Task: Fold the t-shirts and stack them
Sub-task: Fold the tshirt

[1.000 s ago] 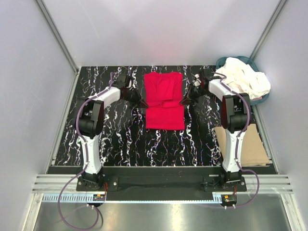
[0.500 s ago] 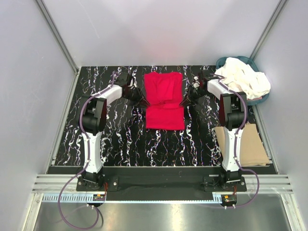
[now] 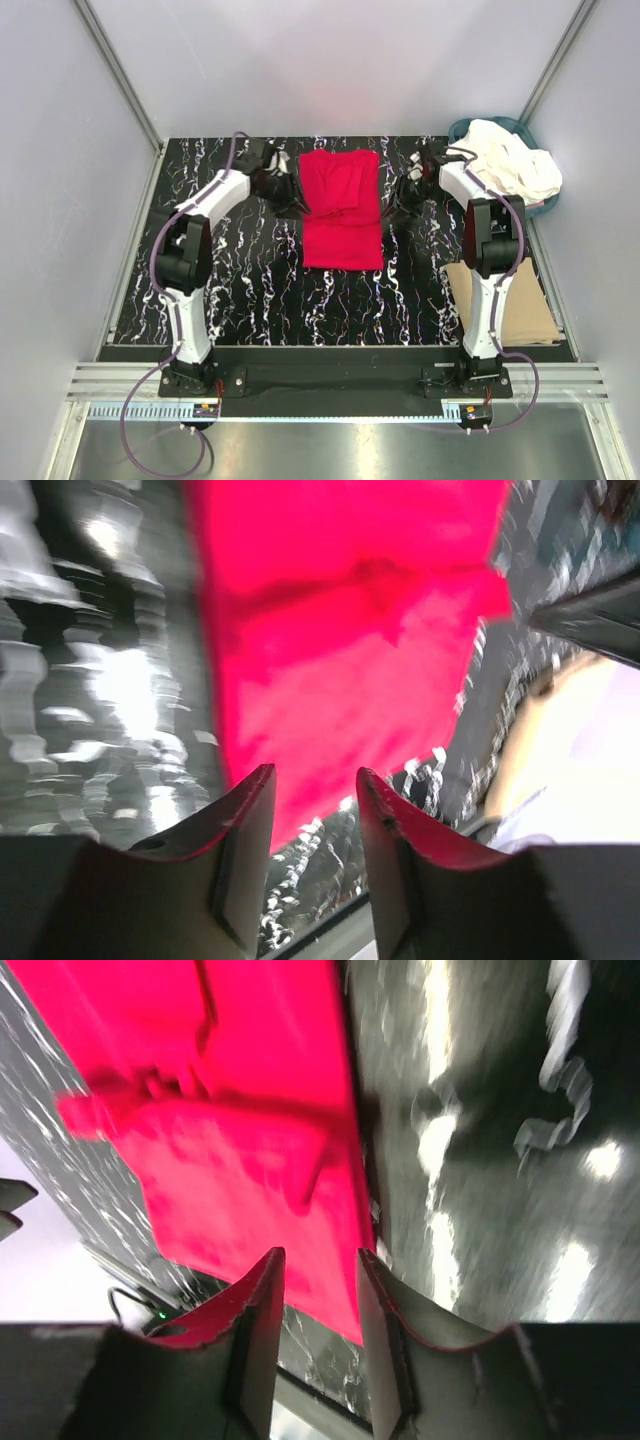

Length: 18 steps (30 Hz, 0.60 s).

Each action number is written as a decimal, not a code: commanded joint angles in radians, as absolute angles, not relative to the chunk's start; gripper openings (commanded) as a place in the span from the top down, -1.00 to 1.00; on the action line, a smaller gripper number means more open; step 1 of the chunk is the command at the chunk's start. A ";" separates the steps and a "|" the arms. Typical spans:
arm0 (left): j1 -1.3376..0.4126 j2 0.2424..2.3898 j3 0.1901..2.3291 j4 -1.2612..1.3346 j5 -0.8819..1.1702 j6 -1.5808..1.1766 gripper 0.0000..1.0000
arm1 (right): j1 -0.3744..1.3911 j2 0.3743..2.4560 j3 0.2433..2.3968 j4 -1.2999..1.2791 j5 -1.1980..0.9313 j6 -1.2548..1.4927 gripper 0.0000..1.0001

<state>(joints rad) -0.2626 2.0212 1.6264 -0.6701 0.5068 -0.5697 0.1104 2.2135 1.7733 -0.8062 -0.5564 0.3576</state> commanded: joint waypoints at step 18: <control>-0.330 2.210 1.681 -0.469 0.600 -0.620 0.18 | 0.353 2.250 1.784 -0.627 -0.293 0.417 0.35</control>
